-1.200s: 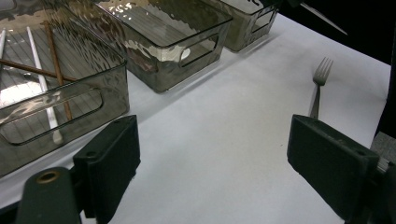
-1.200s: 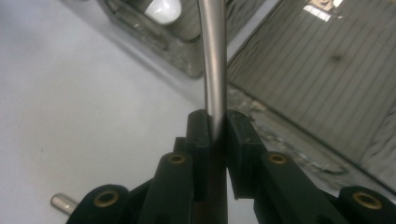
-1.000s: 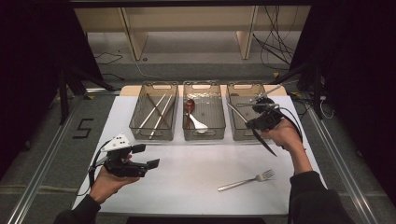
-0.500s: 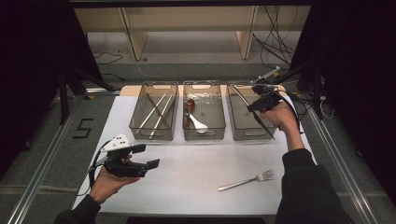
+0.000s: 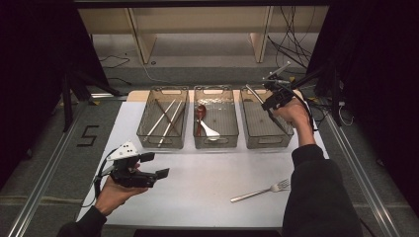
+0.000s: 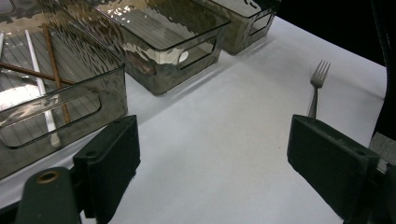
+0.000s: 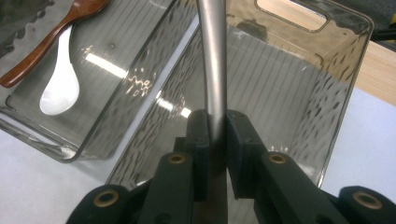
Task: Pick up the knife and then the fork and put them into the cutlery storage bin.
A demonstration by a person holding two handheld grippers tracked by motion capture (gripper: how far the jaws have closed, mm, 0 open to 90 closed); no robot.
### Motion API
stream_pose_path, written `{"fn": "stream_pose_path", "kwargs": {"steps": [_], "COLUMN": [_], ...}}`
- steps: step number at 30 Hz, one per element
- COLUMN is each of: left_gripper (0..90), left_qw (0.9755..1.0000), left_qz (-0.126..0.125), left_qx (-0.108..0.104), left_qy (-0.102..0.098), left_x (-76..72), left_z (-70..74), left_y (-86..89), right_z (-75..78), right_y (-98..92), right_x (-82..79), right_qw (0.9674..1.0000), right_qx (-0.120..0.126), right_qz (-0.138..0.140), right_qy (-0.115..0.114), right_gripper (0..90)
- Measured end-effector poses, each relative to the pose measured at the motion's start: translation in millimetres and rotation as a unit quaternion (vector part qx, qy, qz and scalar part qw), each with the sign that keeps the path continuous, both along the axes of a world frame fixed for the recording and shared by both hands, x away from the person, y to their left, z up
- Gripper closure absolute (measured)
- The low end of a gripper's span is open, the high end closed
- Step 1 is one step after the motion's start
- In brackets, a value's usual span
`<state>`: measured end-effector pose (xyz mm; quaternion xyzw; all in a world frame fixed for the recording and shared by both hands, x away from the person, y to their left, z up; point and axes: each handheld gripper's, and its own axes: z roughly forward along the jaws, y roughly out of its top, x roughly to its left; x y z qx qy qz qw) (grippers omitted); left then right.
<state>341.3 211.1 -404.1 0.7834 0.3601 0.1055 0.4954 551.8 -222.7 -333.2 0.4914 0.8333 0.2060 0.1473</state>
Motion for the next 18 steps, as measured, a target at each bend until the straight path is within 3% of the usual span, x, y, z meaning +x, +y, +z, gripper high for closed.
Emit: {"fn": "stream_pose_path", "kwargs": {"steps": [18], "left_gripper": [16.7], "left_qw": [1.0], "left_qz": [0.0], "left_qx": [-0.002], "left_qy": [-0.001], "left_x": [-0.2], "left_z": [0.3], "left_y": [-0.4], "right_z": [-12.5], "right_y": [-3.1], "right_x": [15.9], "right_qw": [0.9993], "right_qx": [-0.018], "right_qz": [-0.029], "right_qy": [0.016], "right_gripper": [80.8]}}
